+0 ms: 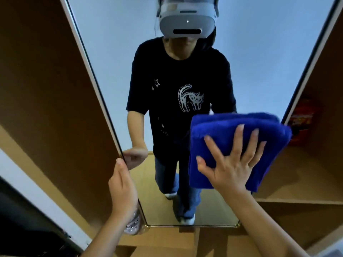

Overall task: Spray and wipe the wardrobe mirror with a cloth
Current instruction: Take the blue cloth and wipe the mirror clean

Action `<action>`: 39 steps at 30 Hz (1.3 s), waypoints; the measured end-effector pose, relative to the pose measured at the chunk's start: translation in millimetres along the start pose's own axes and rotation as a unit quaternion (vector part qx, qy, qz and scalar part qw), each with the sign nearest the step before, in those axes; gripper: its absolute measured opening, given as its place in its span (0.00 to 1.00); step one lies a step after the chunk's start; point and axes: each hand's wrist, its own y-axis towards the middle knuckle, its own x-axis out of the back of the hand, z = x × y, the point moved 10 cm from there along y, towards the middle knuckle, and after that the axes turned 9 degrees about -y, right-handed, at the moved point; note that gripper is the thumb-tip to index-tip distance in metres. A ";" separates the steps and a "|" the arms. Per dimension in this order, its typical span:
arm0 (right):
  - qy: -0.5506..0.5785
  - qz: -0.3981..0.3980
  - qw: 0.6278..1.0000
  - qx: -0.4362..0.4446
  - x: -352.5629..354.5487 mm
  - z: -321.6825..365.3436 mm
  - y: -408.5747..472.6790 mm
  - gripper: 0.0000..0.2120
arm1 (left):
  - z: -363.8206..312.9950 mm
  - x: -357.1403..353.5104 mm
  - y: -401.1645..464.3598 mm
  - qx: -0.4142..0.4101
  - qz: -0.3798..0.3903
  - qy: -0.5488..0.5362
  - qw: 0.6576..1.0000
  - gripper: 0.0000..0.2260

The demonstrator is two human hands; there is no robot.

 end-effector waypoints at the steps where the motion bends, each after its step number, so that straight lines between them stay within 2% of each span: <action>1: -0.007 0.010 1.000 0.019 -6.5 8.1 -24.8 0.36 | 3.9 0.4 0.3 -0.011 0.002 -0.005 1.000 0.15; 4: -0.005 0.029 0.999 0.041 -17.2 23.7 -72.0 0.37 | 17.0 2.9 2.2 -0.046 -0.001 -0.013 0.999 0.15; 7: 0.028 0.029 0.999 0.008 -14.0 27.1 -67.5 0.33 | 24.6 3.8 3.3 -0.081 -0.003 -0.027 0.996 0.16; 10: 0.064 0.022 0.998 -0.020 0.0 31.4 -27.8 0.31 | 33.5 2.4 -2.1 -0.100 0.000 -0.046 0.994 0.16; 15: 0.029 -0.002 1.000 -0.011 34.6 54.2 86.0 0.30 | 66.7 5.6 -5.3 -0.097 -0.013 -0.065 0.993 0.19; 18: 0.013 -0.013 0.999 -0.031 41.9 69.5 107.1 0.29 | 73.9 8.0 -4.8 -0.110 -0.023 -0.079 0.990 0.19; 20: 0.006 -0.006 1.000 -0.012 35.7 84.5 92.0 0.29 | 77.9 6.2 -2.8 -0.097 -0.023 -0.111 0.989 0.19; 24: 0.021 0.009 0.996 0.080 11.4 129.6 10.4 0.31 | 88.3 5.8 2.8 -0.076 -0.015 -0.172 0.982 0.23; 28: 0.020 0.020 0.990 0.141 -9.7 163.8 -68.6 0.32 | 87.8 5.4 -2.1 -0.107 -0.007 -0.205 0.973 0.25; 32: 0.011 0.012 0.987 0.160 -13.9 163.3 -79.7 0.33 | 105.5 3.6 -3.2 -0.103 0.016 -0.206 0.973 0.24; 34: 0.008 -0.006 0.989 0.147 -5.1 153.0 -45.2 0.33 | 119.1 3.8 -2.1 -0.093 0.029 -0.203 0.974 0.24; 37: 0.013 -0.032 0.998 0.054 14.0 130.1 16.8 0.31 | 132.1 5.8 -4.3 -0.100 0.023 -0.181 0.978 0.25; 39: 0.013 -0.044 0.999 0.013 16.1 129.3 25.2 0.30 | 135.5 8.0 -6.5 -0.109 0.017 -0.177 0.978 0.26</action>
